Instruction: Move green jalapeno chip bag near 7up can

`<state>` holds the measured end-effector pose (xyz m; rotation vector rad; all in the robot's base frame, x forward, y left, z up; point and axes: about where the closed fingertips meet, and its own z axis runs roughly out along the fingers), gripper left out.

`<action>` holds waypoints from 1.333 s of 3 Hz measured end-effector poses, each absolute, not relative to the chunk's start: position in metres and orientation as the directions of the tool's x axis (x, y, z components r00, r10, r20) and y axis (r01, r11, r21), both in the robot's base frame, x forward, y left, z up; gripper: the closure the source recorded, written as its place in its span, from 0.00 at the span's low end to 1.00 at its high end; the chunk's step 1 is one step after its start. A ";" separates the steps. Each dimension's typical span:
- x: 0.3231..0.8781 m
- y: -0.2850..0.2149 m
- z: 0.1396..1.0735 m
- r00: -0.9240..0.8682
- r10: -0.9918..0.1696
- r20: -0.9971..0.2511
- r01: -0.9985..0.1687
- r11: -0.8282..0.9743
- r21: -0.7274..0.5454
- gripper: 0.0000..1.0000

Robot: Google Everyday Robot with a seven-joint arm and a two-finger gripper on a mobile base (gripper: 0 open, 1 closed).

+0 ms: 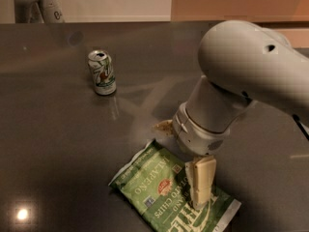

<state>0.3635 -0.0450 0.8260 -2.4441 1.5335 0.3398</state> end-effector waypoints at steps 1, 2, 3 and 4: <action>0.357 -0.046 0.818 0.442 -0.846 -0.299 -0.894 -0.444 -0.064 0.16; 0.353 -0.045 0.824 0.452 -0.843 -0.292 -0.888 -0.454 -0.066 0.40; 0.354 -0.045 0.833 0.446 -0.848 -0.286 -0.892 -0.445 -0.072 0.63; 0.363 -0.047 0.844 0.428 -0.863 -0.268 -0.903 -0.420 -0.087 0.87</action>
Offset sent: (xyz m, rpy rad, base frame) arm -0.0137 0.0005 0.0037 -0.0314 -0.0020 0.0459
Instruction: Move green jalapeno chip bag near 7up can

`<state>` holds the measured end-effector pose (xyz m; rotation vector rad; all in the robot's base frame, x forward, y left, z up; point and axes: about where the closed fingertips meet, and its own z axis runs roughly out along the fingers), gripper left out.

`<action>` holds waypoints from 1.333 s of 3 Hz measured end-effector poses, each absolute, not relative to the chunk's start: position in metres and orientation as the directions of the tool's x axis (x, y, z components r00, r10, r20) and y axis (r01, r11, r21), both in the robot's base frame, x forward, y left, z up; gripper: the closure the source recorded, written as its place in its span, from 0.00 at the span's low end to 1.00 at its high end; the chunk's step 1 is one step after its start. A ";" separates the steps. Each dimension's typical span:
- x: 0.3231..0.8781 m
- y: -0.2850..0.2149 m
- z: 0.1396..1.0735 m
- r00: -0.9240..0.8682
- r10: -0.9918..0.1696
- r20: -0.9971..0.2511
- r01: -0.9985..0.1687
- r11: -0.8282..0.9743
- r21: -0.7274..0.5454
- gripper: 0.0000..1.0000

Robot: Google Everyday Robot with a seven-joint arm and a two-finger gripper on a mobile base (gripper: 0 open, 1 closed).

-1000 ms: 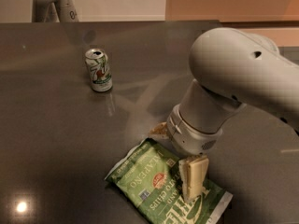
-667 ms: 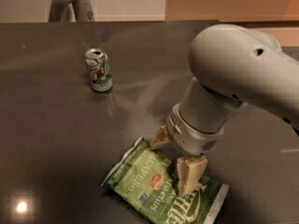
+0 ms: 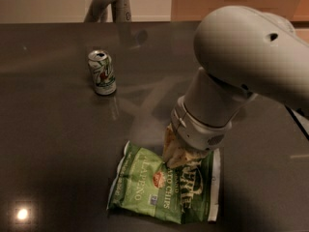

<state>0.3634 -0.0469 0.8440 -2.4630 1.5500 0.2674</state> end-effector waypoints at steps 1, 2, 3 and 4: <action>0.380 -0.046 0.855 0.406 -0.881 -0.243 -0.914 -0.389 -0.120 1.00; 0.408 -0.042 0.869 0.376 -0.898 -0.226 -0.923 -0.342 -0.177 1.00; 0.442 -0.032 0.883 0.372 -0.901 -0.223 -0.916 -0.317 -0.247 1.00; 0.472 -0.020 0.893 0.389 -0.893 -0.226 -0.901 -0.318 -0.295 1.00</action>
Offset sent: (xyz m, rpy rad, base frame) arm 0.0802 0.0075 0.0392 0.0089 -0.1622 -0.1500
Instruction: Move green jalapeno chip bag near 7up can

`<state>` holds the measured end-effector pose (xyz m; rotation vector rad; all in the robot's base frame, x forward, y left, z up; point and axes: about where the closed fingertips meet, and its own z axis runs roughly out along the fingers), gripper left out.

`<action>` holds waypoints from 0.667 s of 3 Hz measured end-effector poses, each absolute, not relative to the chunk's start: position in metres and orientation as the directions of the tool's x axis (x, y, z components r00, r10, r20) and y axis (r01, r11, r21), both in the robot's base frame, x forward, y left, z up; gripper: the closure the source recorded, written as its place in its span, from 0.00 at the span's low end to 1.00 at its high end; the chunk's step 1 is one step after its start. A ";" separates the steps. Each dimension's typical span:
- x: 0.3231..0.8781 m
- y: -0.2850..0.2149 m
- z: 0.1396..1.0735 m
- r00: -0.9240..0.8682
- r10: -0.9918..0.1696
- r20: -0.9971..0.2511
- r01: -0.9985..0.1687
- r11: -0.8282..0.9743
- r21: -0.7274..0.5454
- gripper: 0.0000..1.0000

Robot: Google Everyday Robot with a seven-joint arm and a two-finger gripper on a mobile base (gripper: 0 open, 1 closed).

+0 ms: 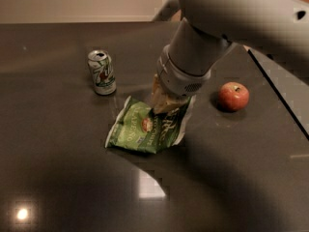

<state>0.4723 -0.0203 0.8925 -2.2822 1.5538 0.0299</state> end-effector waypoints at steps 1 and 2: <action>0.502 -0.007 0.900 0.396 -0.891 -0.222 -0.889 -0.313 -0.334 1.00; 0.524 0.002 0.904 0.397 -0.892 -0.218 -0.881 -0.304 -0.363 1.00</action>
Offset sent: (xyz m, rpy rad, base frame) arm 0.0800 0.0335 0.0130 0.0328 -0.0988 -0.0178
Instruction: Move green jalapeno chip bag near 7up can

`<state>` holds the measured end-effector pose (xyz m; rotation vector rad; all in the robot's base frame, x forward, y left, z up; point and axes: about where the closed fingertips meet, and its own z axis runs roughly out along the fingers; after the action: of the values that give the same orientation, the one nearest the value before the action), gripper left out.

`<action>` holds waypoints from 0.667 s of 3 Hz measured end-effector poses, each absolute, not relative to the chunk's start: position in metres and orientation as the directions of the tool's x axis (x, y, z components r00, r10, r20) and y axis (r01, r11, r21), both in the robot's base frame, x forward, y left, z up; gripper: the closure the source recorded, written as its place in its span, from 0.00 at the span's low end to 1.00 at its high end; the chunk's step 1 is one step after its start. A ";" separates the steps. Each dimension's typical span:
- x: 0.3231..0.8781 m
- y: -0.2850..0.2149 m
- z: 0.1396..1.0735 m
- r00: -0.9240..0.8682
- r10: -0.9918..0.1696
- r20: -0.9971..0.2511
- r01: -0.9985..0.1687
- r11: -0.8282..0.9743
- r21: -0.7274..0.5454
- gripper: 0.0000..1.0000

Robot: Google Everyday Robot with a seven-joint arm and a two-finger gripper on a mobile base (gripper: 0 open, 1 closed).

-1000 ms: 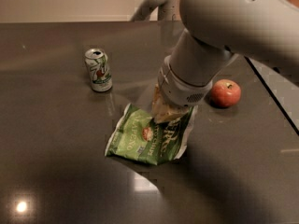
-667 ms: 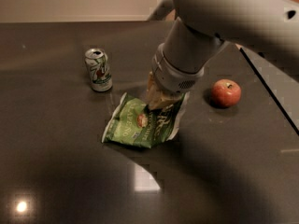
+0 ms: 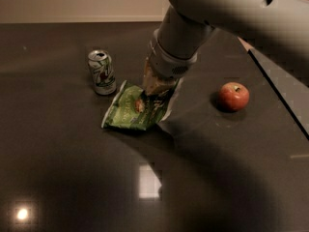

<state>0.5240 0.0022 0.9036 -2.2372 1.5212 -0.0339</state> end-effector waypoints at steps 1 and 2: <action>0.542 0.008 0.902 0.383 -0.897 -0.219 -0.883 -0.287 -0.371 0.84; 0.558 0.011 0.898 0.367 -0.903 -0.223 -0.889 -0.270 -0.370 0.62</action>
Offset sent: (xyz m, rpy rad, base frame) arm 0.0559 0.0124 -0.0126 0.0145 -0.0022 -0.0602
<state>0.5582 0.0115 0.8975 -2.2026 1.5542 -0.0448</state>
